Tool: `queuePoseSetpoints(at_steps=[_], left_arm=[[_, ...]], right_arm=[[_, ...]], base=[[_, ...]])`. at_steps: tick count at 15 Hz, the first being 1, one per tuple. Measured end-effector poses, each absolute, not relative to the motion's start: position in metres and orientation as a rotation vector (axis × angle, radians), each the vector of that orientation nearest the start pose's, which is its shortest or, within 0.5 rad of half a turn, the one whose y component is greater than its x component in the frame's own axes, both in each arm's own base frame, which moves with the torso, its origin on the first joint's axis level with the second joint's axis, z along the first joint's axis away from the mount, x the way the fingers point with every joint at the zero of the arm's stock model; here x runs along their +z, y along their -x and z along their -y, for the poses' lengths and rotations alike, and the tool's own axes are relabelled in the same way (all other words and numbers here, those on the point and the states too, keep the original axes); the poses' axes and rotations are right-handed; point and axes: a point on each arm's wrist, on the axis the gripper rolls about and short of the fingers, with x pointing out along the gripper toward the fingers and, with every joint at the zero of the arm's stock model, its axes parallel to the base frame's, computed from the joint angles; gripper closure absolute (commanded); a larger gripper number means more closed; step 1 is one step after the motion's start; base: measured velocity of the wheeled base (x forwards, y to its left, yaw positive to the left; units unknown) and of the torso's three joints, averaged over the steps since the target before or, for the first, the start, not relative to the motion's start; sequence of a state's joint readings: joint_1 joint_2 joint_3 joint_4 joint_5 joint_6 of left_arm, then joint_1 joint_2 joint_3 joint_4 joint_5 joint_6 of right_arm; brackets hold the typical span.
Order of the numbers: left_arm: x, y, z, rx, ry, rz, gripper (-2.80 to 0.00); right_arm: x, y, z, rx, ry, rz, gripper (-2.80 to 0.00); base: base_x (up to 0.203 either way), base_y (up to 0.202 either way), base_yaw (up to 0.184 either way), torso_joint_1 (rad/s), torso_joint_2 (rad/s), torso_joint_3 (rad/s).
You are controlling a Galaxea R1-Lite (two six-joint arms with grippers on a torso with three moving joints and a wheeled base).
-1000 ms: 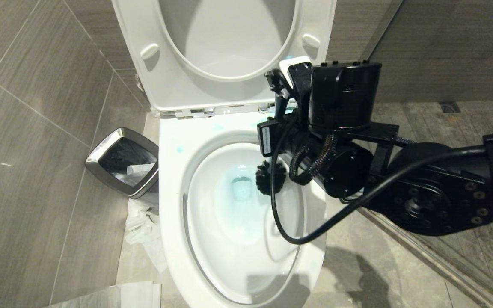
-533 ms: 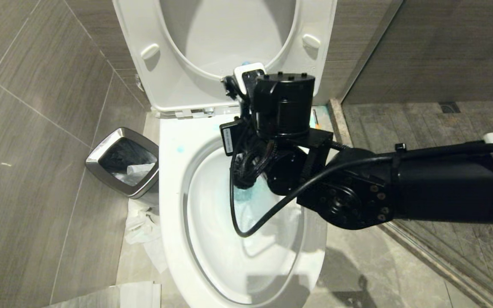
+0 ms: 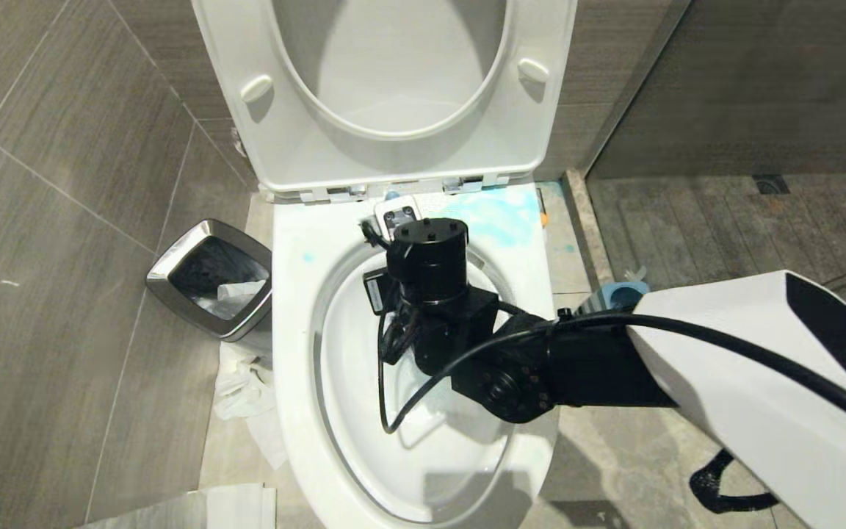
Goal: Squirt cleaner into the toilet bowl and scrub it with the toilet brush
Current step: Scrub the toilet bowl
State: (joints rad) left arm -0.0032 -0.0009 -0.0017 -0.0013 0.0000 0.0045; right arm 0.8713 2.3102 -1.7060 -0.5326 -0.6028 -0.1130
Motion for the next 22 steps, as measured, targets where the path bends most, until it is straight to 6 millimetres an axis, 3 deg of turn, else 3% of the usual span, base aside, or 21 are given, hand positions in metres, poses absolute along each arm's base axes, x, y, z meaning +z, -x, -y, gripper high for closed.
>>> queuePoseSetpoints(at_steps=[4, 10, 13, 22], left_arm=[[0.076, 0.023, 0.0, -0.003, -0.004, 0.004, 0.0], [0.076, 0.023, 0.0, -0.003, -0.006, 0.004, 0.0], [0.076, 0.023, 0.0, -0.003, -0.006, 0.004, 0.0], [0.076, 0.023, 0.0, -0.004, -0.006, 0.004, 0.0]], right_arm=[[0.175, -0.333, -0.372, 0.25, 0.169, -0.018, 0.0], [0.21, -0.32, -0.373, 0.268, 0.135, 0.045, 0.0], [0.215, -0.317, -0.371, 0.27, 0.131, 0.05, 0.0], [0.17, -0.334, -0.379, 0.258, 0.187, -0.017, 0.0]], base=[[0.0, 0.0, 0.0, 0.0, 0.0, 0.0], [0.0, 0.0, 0.0, 0.0, 0.0, 0.0], [0.0, 0.0, 0.0, 0.0, 0.0, 0.0], [0.0, 0.0, 0.0, 0.0, 0.0, 0.0]])
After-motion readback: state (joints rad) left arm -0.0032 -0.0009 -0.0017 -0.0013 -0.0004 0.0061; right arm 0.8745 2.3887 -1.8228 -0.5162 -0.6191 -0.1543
